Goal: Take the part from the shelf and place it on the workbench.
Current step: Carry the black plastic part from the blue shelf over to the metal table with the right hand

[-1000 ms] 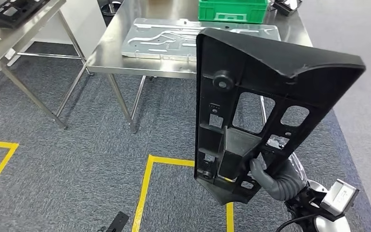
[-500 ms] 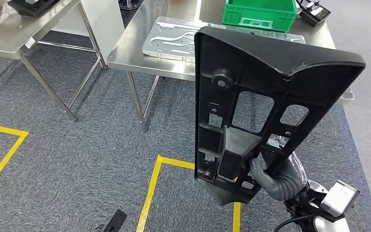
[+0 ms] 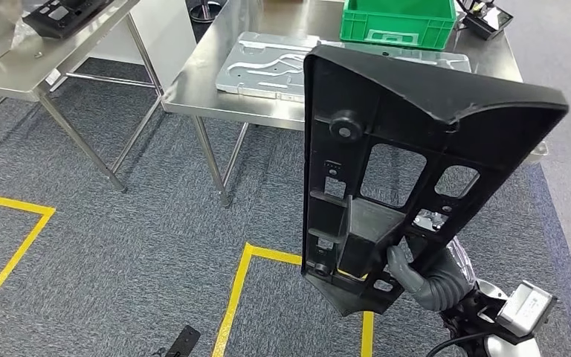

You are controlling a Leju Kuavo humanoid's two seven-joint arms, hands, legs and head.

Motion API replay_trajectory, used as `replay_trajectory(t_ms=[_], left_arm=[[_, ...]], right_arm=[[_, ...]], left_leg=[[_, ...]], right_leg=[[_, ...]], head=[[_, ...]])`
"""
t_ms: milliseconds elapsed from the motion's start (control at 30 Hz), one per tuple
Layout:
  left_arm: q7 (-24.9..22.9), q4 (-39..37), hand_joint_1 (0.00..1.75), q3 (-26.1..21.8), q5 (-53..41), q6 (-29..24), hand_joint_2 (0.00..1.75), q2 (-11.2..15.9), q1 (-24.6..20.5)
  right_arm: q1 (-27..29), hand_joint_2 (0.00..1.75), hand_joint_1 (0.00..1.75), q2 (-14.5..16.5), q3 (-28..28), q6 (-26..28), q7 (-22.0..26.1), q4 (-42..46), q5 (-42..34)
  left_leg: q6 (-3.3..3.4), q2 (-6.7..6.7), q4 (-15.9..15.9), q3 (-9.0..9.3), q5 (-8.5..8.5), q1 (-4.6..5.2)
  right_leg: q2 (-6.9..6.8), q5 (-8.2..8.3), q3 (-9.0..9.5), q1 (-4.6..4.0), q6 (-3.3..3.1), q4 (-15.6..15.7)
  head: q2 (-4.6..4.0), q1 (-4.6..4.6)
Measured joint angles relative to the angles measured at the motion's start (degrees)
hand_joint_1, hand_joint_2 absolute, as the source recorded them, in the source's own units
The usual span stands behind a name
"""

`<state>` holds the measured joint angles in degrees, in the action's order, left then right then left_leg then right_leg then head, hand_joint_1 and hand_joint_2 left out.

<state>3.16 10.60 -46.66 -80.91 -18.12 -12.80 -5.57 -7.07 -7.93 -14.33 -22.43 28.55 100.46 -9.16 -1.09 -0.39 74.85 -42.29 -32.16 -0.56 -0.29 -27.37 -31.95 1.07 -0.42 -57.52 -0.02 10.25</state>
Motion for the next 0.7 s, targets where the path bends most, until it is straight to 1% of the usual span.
replay_trajectory(t_ms=[33,67,100,133,167,233,267,300,333,367,400,433,467,500,533,567,600,633,667,700], left_arm=[[0.0,0.0,0.00,0.0,0.0,0.0,1.75,0.0,0.0],[0.0,0.0,0.00,0.0,0.1,0.0,1.75,0.0,0.0],[0.0,0.0,0.00,0.0,0.2,0.0,1.75,0.1,0.0],[0.0,0.0,0.00,0.0,0.3,0.0,1.75,0.1,0.0],[-0.1,0.0,0.00,0.0,0.4,-0.1,1.75,0.1,0.0],[-0.1,0.0,0.00,0.0,0.6,-0.1,1.75,0.2,0.0],[-0.1,0.0,0.00,0.0,0.6,-0.1,1.75,0.2,0.1],[-0.1,0.0,0.00,0.0,0.7,-0.1,1.75,0.2,0.1],[0.0,0.0,0.00,0.0,0.7,-0.1,1.75,0.2,0.0],[0.0,0.0,0.00,0.0,0.8,0.0,1.75,0.2,0.0],[0.0,0.0,0.00,0.0,0.8,0.0,1.75,0.2,-0.1],[0.0,0.0,0.00,0.0,0.8,0.0,1.75,0.2,-0.1],[0.0,0.0,0.00,0.0,0.9,0.0,1.75,0.2,-0.1],[-0.1,0.0,0.00,0.0,0.9,0.1,1.75,0.2,0.0],[-0.1,0.0,0.00,0.0,0.9,0.1,1.75,0.2,0.0],[-0.1,0.0,0.00,0.0,0.9,0.1,1.75,0.2,0.0],[-0.1,0.0,0.00,0.0,0.9,0.0,1.75,0.2,0.0],[-0.1,0.0,0.00,0.0,0.9,0.0,1.75,0.2,0.0],[-0.1,0.0,0.00,0.0,0.9,0.0,1.75,0.2,0.0],[-0.1,0.0,0.00,0.0,0.9,0.0,1.75,0.2,-0.1]], right_arm=[[0.0,1.75,1.75,0.0,0.0,0.0,0.0,0.0,0.0],[0.1,1.75,1.75,0.0,0.0,0.0,0.0,0.0,0.0],[0.1,1.75,1.75,0.0,0.0,-0.1,0.0,0.0,0.0],[0.0,1.75,1.75,0.0,0.0,-0.2,0.0,0.0,0.0],[0.0,1.75,1.75,0.0,0.0,-0.2,0.0,0.0,0.0],[-0.1,1.75,1.75,0.0,0.0,-0.4,0.1,0.0,-0.1],[-0.1,1.75,1.75,0.0,0.0,-0.6,0.1,0.0,-0.3],[-0.2,1.75,1.75,0.0,0.1,-0.8,0.1,0.0,-0.5],[-0.4,1.75,1.75,0.0,0.1,-1.0,0.1,0.0,-0.9],[-0.5,1.75,1.75,0.0,0.2,-1.2,0.1,0.0,-1.2],[-0.6,1.75,1.75,0.1,0.3,-1.4,0.1,-0.1,-1.4],[-0.6,1.75,1.75,0.1,0.3,-1.5,0.1,-0.1,-1.5],[-0.6,1.75,1.75,0.1,0.4,-1.6,0.1,-0.2,-1.7],[-0.6,1.75,1.75,0.1,0.4,-1.7,0.0,-0.3,-1.8],[-0.6,1.75,1.75,0.1,0.4,-1.8,-0.1,-0.3,-1.9],[-0.6,1.75,1.75,0.1,0.4,-1.9,-0.3,-0.3,-1.9],[-0.7,1.75,1.75,0.1,0.4,-1.9,-0.5,-0.3,-2.0],[-0.7,1.75,1.75,0.2,0.4,-2.0,-0.6,-0.3,-2.0],[-0.8,1.75,1.75,0.2,0.4,-2.0,-0.7,-0.2,-2.0],[-0.8,1.75,1.75,0.3,0.5,-1.9,-0.8,-0.2,-2.0]], left_leg=[[-0.01,0.02,-1.5,0.60,1.46,-0.07],[0.09,0.07,-5.2,2.30,3.75,-0.12],[0.26,0.12,-9.3,4.31,5.64,-0.09],[0.47,0.16,-12.9,6.01,6.89,0.02],[0.70,0.19,-15.2,7.11,7.48,0.14],[1.19,0.13,-16.1,7.42,7.17,0.39],[1.55,0.13,-16.3,7.49,7.21,0.27],[1.93,0.16,-16.6,7.71,7.25,0.18],[2.33,0.24,-17.0,7.95,7.31,0.07],[2.67,0.38,-17.3,8.19,7.35,-0.05],[2.88,0.54,-17.3,8.28,7.28,0.01],[3.04,0.75,-17.3,8.30,7.18,0.03],[3.10,0.98,-17.3,8.34,7.05,0.06],[3.10,1.23,-17.2,8.42,6.89,0.09],[3.03,1.47,-17.1,8.57,6.69,0.08],[2.89,1.63,-17.0,8.82,6.45,0.07],[2.66,1.75,-16.8,9.05,6.16,0.05],[2.37,1.83,-16.6,9.19,5.88,0.15],[2.06,1.88,-16.5,9.23,5.69,0.25],[1.75,1.96,-16.4,9.21,5.57,0.35]], right_leg=[[0.04,-0.16,0.21,0.01,0.07,0.0],[0.08,-0.38,0.54,0.02,0.21,0.0],[0.11,-0.63,0.85,-0.01,0.39,0.0],[0.14,-0.87,1.02,-0.10,0.63,-0.1],[0.15,-1.04,1.08,-0.19,0.90,-0.2],[0.13,-1.17,0.96,-0.30,1.48,-0.1],[0.11,-1.36,1.02,-0.24,1.79,-0.1],[0.12,-1.78,0.98,-0.18,2.08,-0.4],[0.14,-2.64,0.47,-0.12,2.33,-1.7],[0.18,-3.98,-0.69,-0.07,2.54,-4.1],[0.20,-5.54,-2.53,-0.05,2.71,-7.6],[0.21,-7.04,-4.79,-0.03,2.86,-11.5],[0.20,-7.80,-6.79,0.02,2.99,-14.7],[0.19,-7.51,-8.01,0.06,3.08,-16.2],[0.12,-6.05,-8.09,0.13,3.10,-15.4],[0.02,-3.72,-7.03,0.19,3.06,-12.5],[-0.16,-1.46,-5.37,0.23,2.96,-8.5],[-0.32,0.12,-3.77,0.13,2.80,-4.9],[-0.40,0.94,-2.71,0.01,2.61,-2.4],[-0.42,1.02,-2.27,-0.15,2.38,-1.3]], head=[[0.00,0.00],[0.00,0.00],[0.00,-0.01],[0.00,-0.01],[0.00,-0.01],[0.00,0.00],[0.00,0.00],[0.00,-0.01],[0.00,-0.01],[0.00,-0.02],[0.00,-0.02],[0.00,-0.02],[0.00,-0.02],[0.00,-0.02],[0.00,-0.02],[0.00,-0.02],[0.00,-0.02],[0.00,-0.02],[0.00,-0.02],[0.00,-0.02]])
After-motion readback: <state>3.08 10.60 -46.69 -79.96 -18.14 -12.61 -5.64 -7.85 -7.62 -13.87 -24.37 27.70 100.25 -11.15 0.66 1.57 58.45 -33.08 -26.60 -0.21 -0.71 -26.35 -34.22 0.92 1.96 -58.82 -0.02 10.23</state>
